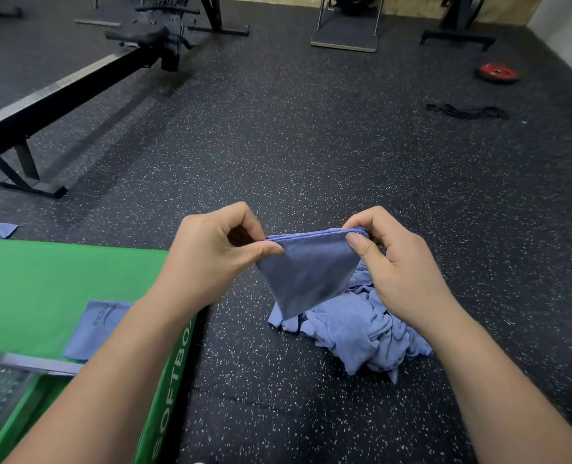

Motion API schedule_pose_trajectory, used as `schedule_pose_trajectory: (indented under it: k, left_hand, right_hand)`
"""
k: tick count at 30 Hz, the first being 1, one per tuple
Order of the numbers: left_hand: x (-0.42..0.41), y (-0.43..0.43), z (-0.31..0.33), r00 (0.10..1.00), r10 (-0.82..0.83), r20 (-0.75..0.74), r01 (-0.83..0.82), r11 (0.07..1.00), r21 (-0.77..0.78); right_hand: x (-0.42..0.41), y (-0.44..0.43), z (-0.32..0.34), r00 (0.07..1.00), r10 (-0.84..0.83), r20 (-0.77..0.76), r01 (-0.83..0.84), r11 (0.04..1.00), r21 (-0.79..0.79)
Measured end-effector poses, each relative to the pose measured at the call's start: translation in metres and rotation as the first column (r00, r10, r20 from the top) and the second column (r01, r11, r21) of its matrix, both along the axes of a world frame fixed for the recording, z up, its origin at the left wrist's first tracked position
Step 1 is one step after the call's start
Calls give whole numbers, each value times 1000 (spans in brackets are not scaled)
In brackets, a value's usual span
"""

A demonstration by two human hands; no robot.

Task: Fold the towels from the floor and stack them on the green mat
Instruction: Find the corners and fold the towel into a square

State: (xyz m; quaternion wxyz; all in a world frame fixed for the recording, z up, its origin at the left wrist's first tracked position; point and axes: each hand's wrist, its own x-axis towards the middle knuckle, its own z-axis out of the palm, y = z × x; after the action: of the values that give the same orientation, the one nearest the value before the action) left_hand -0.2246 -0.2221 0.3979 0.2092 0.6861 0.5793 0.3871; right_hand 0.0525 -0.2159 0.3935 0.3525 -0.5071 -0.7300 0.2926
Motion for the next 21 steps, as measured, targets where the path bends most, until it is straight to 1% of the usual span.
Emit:
schedule_pose_trajectory:
  k: [4,6,9,11,12,14,16,18,21]
  left_hand:
    - [-2,0,2,996,-69,50,70,997,-17]
    - [2,-2,0,995,-95,36,96,995,-32]
    - [16,-3,-6,986,-169,-14,167,984,-67]
    - [25,-4,-9,974,-225,1,224,971,-81]
    - [28,-5,-9,972,-233,18,234,969,-82]
    - [29,-5,-9,972,-227,58,232,969,-90]
    - [27,-3,-12,962,-216,168,238,963,-126]
    - [21,1,-18,937,-215,277,272,944,-189]
    - [14,4,-31,901,-297,315,388,877,-282]
  right_hand:
    - [1,0,3,1000,14,25,-14,999,-31]
    - [-1,-2,5,998,47,48,-42,994,-99]
    - [-15,-7,-1,977,140,164,-111,979,-174]
    - [-25,-9,-10,953,202,226,-163,970,-180]
    - [-30,-9,-13,953,217,211,-181,967,-176]
    - [-35,-9,-18,965,225,135,-204,968,-148]
    - [-36,-7,-20,968,230,95,-220,969,-113]
    - [-36,-7,-19,968,235,89,-227,970,-90]
    - [-36,-7,-18,968,231,102,-225,972,-68]
